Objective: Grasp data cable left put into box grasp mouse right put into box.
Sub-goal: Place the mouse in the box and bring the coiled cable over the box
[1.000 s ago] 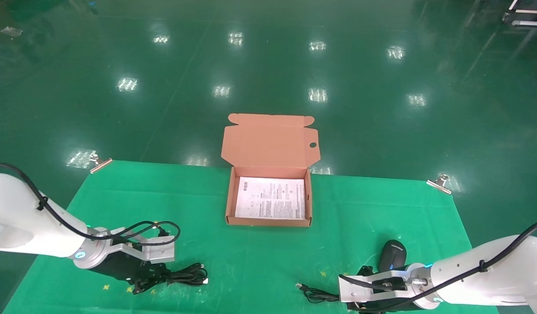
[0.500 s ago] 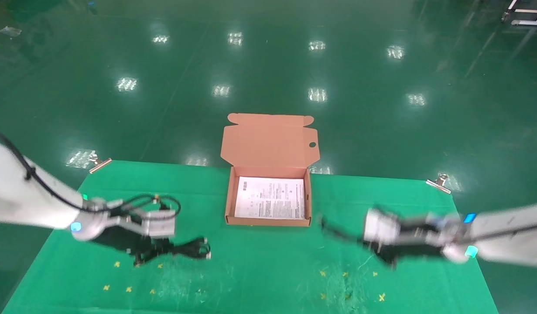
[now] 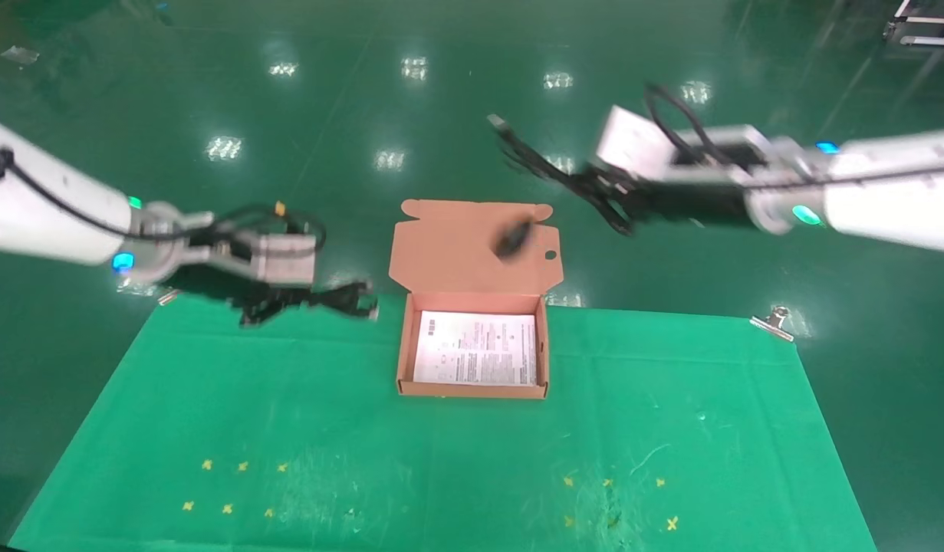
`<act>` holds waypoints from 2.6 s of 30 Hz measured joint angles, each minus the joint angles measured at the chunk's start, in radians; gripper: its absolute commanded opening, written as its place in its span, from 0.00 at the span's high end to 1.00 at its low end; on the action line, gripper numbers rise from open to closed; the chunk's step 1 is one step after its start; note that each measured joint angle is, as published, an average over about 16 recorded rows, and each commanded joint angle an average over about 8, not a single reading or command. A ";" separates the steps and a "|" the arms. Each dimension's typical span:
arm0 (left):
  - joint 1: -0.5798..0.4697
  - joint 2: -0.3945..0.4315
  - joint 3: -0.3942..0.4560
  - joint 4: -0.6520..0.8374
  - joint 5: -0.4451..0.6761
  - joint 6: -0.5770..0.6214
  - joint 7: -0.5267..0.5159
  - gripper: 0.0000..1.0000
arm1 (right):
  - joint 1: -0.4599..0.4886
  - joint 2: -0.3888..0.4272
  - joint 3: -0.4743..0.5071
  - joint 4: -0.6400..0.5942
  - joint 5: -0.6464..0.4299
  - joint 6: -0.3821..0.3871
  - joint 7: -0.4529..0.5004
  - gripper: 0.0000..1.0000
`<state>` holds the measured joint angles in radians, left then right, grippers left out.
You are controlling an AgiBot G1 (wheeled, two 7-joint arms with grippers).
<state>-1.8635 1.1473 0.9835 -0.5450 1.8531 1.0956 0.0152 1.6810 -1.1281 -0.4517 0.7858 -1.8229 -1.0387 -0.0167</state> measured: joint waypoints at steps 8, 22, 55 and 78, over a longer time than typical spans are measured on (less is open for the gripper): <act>-0.063 0.032 -0.017 0.018 0.017 -0.086 -0.029 1.00 | 0.076 -0.097 0.012 -0.082 0.038 0.032 -0.062 1.00; -0.113 0.053 -0.025 0.051 0.040 -0.151 -0.047 1.00 | 0.115 -0.156 0.026 -0.145 0.079 0.050 -0.143 1.00; -0.086 -0.052 0.059 -0.136 0.228 -0.054 -0.375 1.00 | -0.013 -0.224 -0.053 -0.285 0.128 0.034 -0.221 1.00; -0.058 -0.097 0.070 -0.279 0.272 -0.032 -0.484 1.00 | -0.077 -0.232 -0.205 -0.429 0.176 0.193 -0.196 1.00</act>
<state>-1.9216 1.0502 1.0531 -0.8238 2.1254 1.0636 -0.4690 1.6038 -1.3601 -0.6568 0.3567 -1.6467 -0.8452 -0.2125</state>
